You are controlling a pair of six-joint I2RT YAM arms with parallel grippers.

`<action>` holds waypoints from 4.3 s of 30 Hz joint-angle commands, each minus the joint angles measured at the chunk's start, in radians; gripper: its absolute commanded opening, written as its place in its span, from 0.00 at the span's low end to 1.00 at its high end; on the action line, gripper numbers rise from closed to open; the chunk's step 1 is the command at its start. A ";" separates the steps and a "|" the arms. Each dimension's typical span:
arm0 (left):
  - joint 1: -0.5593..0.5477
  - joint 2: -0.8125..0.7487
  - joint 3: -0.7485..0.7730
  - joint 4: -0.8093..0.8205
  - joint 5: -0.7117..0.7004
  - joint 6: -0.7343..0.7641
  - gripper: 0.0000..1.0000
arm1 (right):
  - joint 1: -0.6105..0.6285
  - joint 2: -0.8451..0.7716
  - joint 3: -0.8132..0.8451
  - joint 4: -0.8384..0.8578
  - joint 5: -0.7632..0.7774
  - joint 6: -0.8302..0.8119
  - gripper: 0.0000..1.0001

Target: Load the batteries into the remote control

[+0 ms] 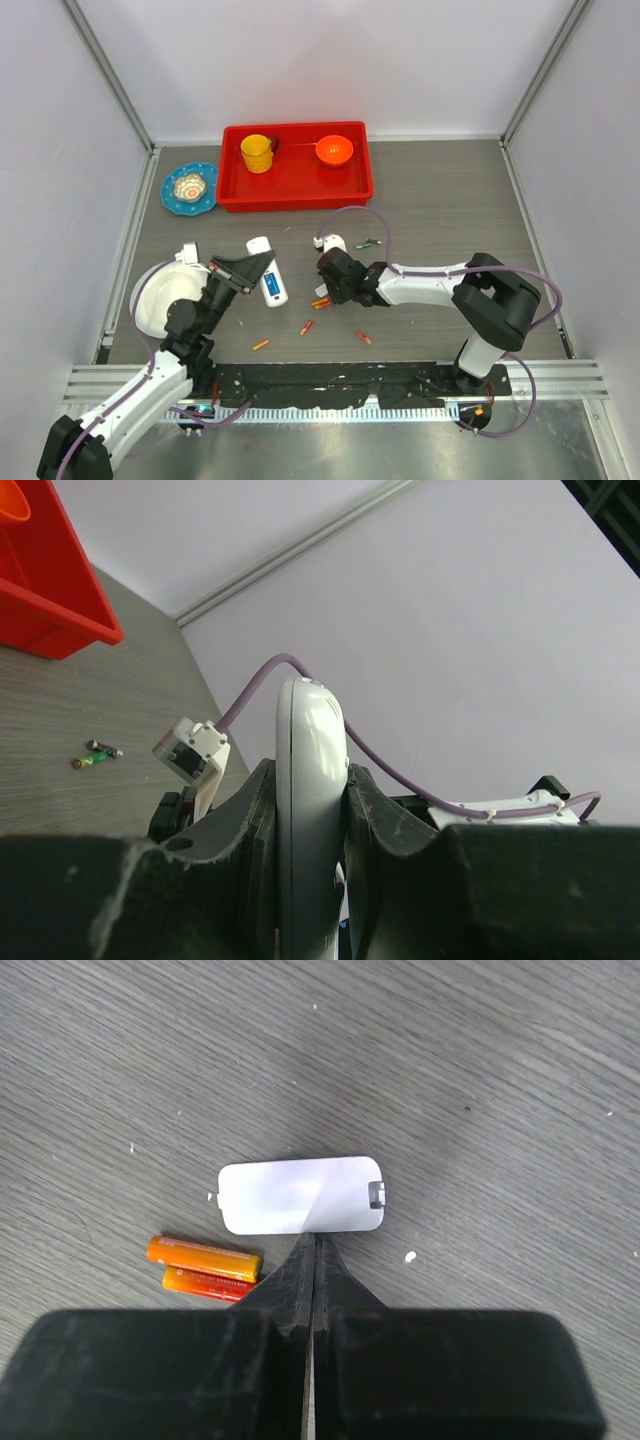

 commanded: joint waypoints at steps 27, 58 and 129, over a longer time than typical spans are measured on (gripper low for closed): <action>0.003 0.037 -0.005 0.069 -0.004 0.006 0.00 | 0.004 -0.010 0.137 0.051 -0.079 -0.105 0.44; 0.005 -0.009 -0.008 0.035 0.019 0.001 0.00 | -0.143 0.124 0.232 -0.078 -0.286 -0.378 0.68; 0.005 -0.036 -0.003 -0.006 0.020 -0.010 0.00 | -0.066 0.269 0.400 -0.289 -0.267 -0.453 0.48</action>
